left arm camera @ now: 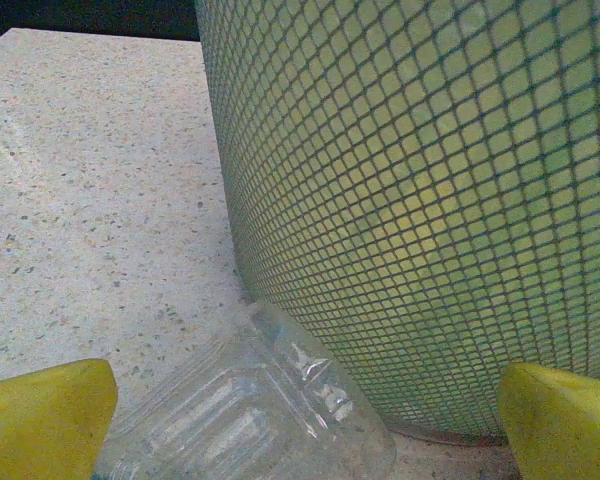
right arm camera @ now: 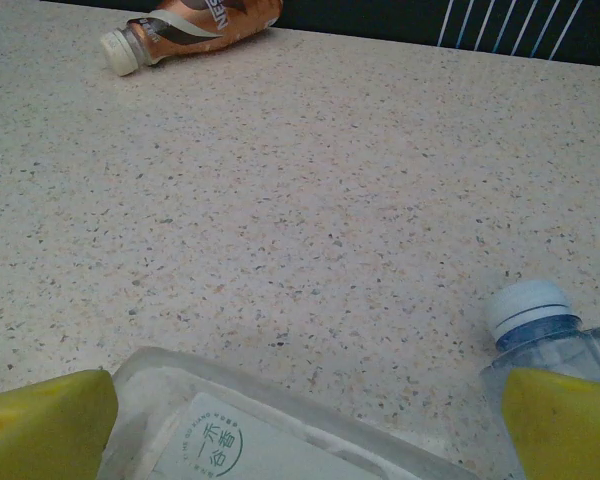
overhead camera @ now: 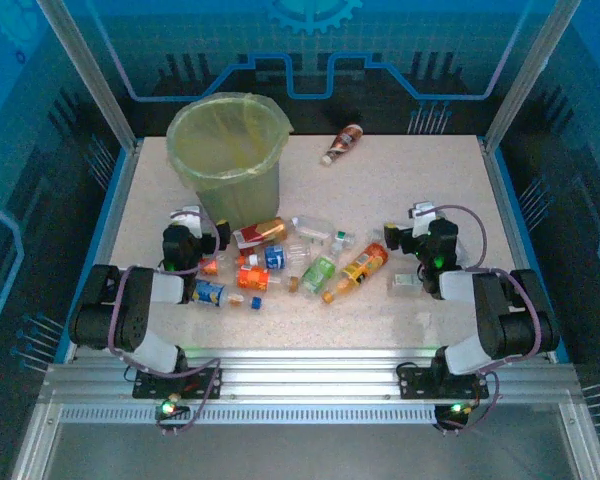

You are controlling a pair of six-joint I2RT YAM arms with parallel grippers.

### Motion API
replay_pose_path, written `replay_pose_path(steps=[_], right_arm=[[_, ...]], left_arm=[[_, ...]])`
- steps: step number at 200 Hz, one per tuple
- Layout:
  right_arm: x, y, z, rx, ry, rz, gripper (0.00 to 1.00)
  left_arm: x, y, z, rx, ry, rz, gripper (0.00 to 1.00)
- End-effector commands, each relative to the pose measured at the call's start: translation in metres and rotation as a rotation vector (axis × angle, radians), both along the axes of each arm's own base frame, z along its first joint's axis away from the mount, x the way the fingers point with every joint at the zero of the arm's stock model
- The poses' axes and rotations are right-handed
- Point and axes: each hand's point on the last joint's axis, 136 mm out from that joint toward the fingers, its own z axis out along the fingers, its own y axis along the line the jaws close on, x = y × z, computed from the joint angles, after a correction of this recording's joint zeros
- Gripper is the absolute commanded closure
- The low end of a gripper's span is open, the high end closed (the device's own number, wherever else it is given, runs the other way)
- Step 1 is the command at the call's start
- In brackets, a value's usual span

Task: Put the plastic bottles in the bin

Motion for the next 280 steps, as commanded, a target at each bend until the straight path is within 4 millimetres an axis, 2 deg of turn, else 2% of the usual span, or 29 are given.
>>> replay_pose_path(steps=[1, 258, 280], right_arm=[[0.004, -0.003, 0.003, 0.009, -0.009, -0.021, 0.00], [0.004, -0.003, 0.004, 0.009, -0.010, -0.021, 0.00], [0.006, -0.009, 0.008, 0.009, 0.003, -0.058, 0.00]], left_arm=[[0.005, -0.006, 0.005, 0.011, -0.010, -0.034, 0.01], [0.004, -0.006, 0.004, 0.009, -0.009, -0.036, 0.01], [-0.003, 0.005, 0.010, 0.008, -0.058, 0.030, 0.01]])
